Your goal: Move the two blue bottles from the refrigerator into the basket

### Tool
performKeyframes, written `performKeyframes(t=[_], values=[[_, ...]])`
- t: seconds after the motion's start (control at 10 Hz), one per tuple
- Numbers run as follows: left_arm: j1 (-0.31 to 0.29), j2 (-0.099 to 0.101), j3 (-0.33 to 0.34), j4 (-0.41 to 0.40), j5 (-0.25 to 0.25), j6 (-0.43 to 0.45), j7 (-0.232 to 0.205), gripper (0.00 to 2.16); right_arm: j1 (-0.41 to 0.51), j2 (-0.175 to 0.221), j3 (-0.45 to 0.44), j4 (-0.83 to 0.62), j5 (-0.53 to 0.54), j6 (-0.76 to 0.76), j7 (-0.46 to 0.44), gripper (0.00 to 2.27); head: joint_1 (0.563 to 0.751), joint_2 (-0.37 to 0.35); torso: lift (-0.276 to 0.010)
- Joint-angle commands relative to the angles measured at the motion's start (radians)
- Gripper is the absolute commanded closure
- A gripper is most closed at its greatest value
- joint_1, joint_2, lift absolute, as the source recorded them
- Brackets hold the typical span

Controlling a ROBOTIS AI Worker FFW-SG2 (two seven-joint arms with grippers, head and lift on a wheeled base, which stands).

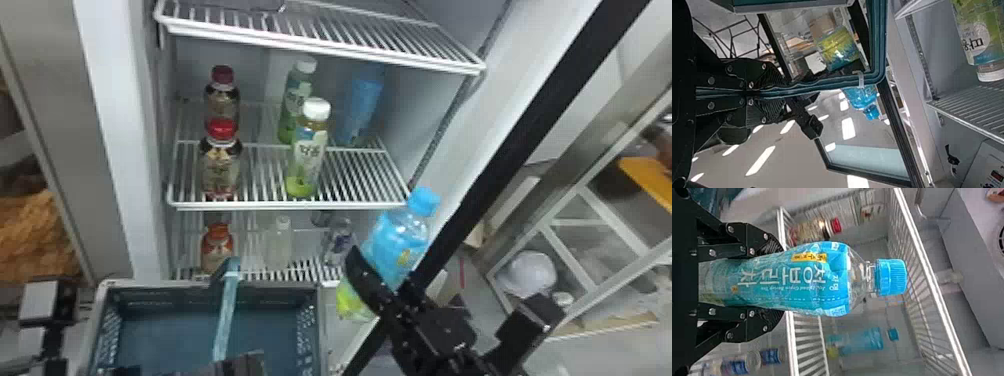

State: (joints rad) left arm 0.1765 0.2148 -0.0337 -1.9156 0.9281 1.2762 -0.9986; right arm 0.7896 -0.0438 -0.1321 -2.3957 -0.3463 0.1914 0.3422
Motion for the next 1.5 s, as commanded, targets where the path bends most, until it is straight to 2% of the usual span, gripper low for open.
performKeyframes(t=[0.0, 0.2, 0.4, 0.6, 0.8, 1.1, 1.4], values=[[0.0, 0.0, 0.0, 0.0, 0.0, 0.0, 0.0, 1.17, 0.018, -0.021, 0.052, -0.026, -0.036, 0.022, 0.001, 0.84, 0.695, -0.35, 0.0], [-0.002, 0.0, 0.0, 0.0, 0.0, 0.0, 0.0, 1.17, 0.008, -0.041, 0.104, -0.001, -0.063, 0.044, 0.012, 0.84, 0.695, -0.309, 0.0], [-0.002, -0.002, 0.0, 0.0, 0.0, 0.0, 0.0, 1.17, -0.014, -0.05, 0.117, 0.028, -0.074, 0.064, 0.034, 0.76, 0.695, -0.259, 0.0], [-0.002, -0.002, 0.0, 0.0, 0.0, 0.0, 0.0, 1.17, -0.021, -0.048, 0.118, 0.051, -0.08, 0.064, 0.049, 0.39, 0.695, -0.238, 0.0], [0.0, -0.002, 0.002, 0.0, 0.0, 0.0, 0.0, 1.17, -0.024, -0.045, 0.117, 0.055, -0.085, 0.025, 0.049, 0.25, 0.695, -0.236, 0.0], [0.003, -0.002, 0.003, 0.0, 0.002, 0.0, 0.0, 1.17, -0.053, -0.011, 0.043, 0.085, -0.074, -0.081, 0.044, 0.24, 0.695, -0.256, 0.0], [0.003, -0.002, 0.003, 0.0, 0.002, 0.0, 0.0, 1.17, -0.112, 0.007, -0.037, 0.107, -0.045, -0.15, 0.018, 0.24, 0.695, -0.343, 0.0]])
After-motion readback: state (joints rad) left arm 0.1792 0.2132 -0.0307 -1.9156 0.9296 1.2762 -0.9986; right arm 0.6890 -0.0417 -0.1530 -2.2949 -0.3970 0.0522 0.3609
